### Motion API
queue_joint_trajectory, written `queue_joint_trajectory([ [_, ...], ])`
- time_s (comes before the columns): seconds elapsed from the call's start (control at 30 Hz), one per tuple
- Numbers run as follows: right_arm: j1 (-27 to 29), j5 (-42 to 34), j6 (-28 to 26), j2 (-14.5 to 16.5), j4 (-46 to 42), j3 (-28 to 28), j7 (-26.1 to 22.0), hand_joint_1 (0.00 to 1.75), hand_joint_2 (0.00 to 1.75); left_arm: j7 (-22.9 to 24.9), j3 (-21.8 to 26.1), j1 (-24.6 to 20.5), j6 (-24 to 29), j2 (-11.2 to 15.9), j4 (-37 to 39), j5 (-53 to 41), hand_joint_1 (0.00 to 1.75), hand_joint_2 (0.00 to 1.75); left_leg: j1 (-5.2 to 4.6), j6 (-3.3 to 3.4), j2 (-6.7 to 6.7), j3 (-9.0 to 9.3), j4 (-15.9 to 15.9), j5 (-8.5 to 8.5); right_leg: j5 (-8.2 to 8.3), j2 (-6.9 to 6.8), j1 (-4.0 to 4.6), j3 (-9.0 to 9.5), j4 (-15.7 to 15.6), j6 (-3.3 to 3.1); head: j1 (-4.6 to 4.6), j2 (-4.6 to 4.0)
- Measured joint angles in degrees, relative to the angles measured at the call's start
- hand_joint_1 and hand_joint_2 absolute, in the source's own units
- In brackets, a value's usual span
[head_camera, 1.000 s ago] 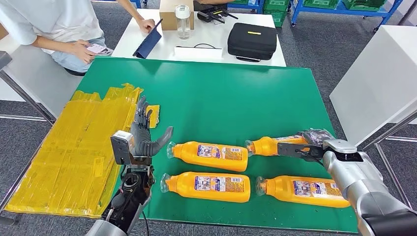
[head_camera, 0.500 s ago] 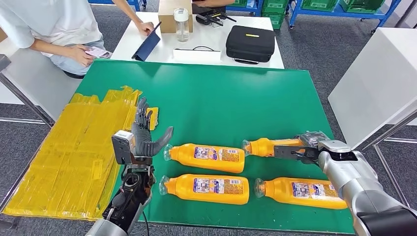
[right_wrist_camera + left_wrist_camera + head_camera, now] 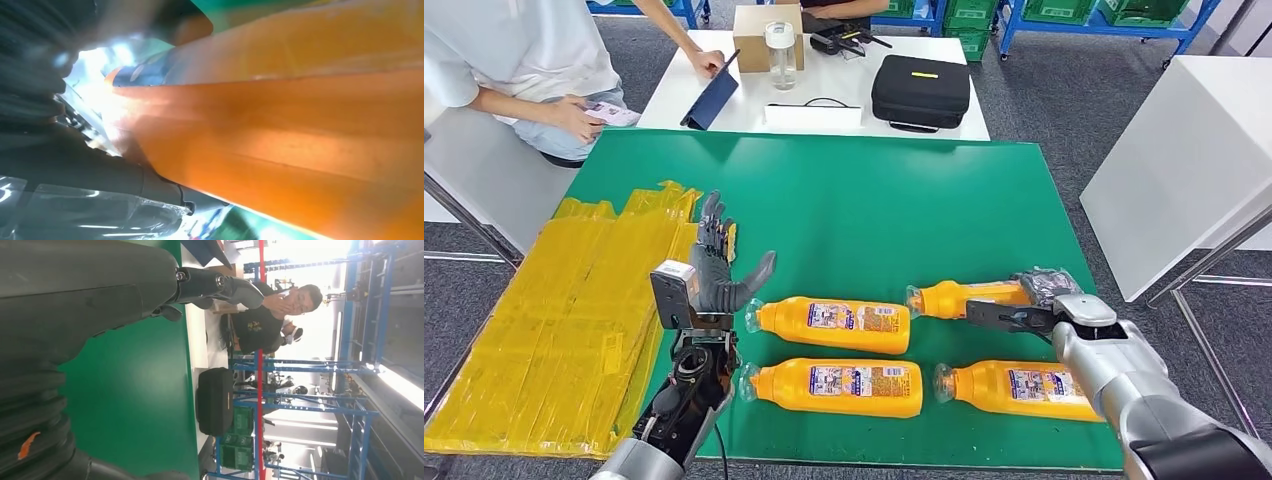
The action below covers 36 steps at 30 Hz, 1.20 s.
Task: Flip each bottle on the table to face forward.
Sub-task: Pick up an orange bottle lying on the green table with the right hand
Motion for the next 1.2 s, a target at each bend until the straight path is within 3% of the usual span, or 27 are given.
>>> queue_joint_trajectory([
  [0.13, 1.2, -2.2, -7.2, 1.9, 0.1, -2.2, 3.6, 1.75, 1.75, 0.2, 0.2, 1.0, 0.0, 0.0, -1.3, -0.6, 0.0, 1.75, 0.02, -0.1, 0.09, -0.34, 0.0, 0.23, 0.14, 0.09, 0.01, -0.48, 0.0, -0.06, -0.01, 0.0],
  [0.37, 3.0, -4.0, -17.3, 3.3, -0.1, -7.7, 5.3, 1.75, 1.75, 1.2, 0.8, 2.5, -0.1, 0.0, -2.6, -1.9, 0.0, 1.75, 0.04, -0.03, -0.28, -1.31, 0.0, 0.63, 0.47, -0.08, 0.01, -1.29, 0.1, 0.12, -0.02, 0.0],
  [0.57, 4.0, -4.4, -22.4, 3.9, -1.8, -12.3, 5.3, 1.75, 1.75, 2.0, 1.4, 3.7, -0.2, 0.0, -4.2, -2.7, 0.0, 1.75, 0.02, 0.03, -0.6, -2.11, 0.0, 0.88, 0.55, -0.44, -0.03, -1.92, 0.1, 0.21, 0.0, 0.0],
  [0.73, 5.1, -8.0, -27.6, 4.8, -5.4, -16.9, 1.4, 1.75, 1.75, 2.7, 1.9, 4.5, -0.3, 0.0, -5.8, -4.0, 0.0, 1.75, 0.0, 0.05, -0.78, -2.59, 0.0, 0.96, 0.57, -0.67, -0.04, -2.34, 0.1, 0.23, -0.02, 0.0],
  [0.87, 7.0, -14.6, -30.2, 6.2, -11.3, -21.4, -5.5, 1.75, 1.75, 3.3, 1.9, 4.8, 0.0, 0.0, -7.5, -6.0, 0.0, 1.75, 0.01, 0.05, -0.86, -2.73, 0.0, 0.96, 0.57, -0.79, -0.04, -2.46, 0.1, 0.23, -0.02, 0.0],
  [1.1, 9.0, -16.5, -30.4, 7.8, -17.6, -25.5, -7.3, 1.75, 1.75, 4.0, 1.9, 4.8, 0.0, 0.0, -9.1, -6.7, 0.0, 1.75, 0.0, 0.05, -1.04, -2.88, 0.0, 0.96, 0.55, -0.92, -0.04, -2.58, 0.1, 0.22, -0.02, 0.0],
  [1.2, 9.9, -22.1, -29.3, 8.9, -19.9, -26.8, -12.4, 1.75, 1.75, 4.1, 1.9, 4.8, 0.4, 0.0, -9.5, -7.6, 0.0, 1.75, 0.0, 0.05, -1.08, -2.91, 0.0, 0.98, 0.55, -0.95, -0.04, -2.59, 0.1, 0.22, 0.0, 0.0],
])
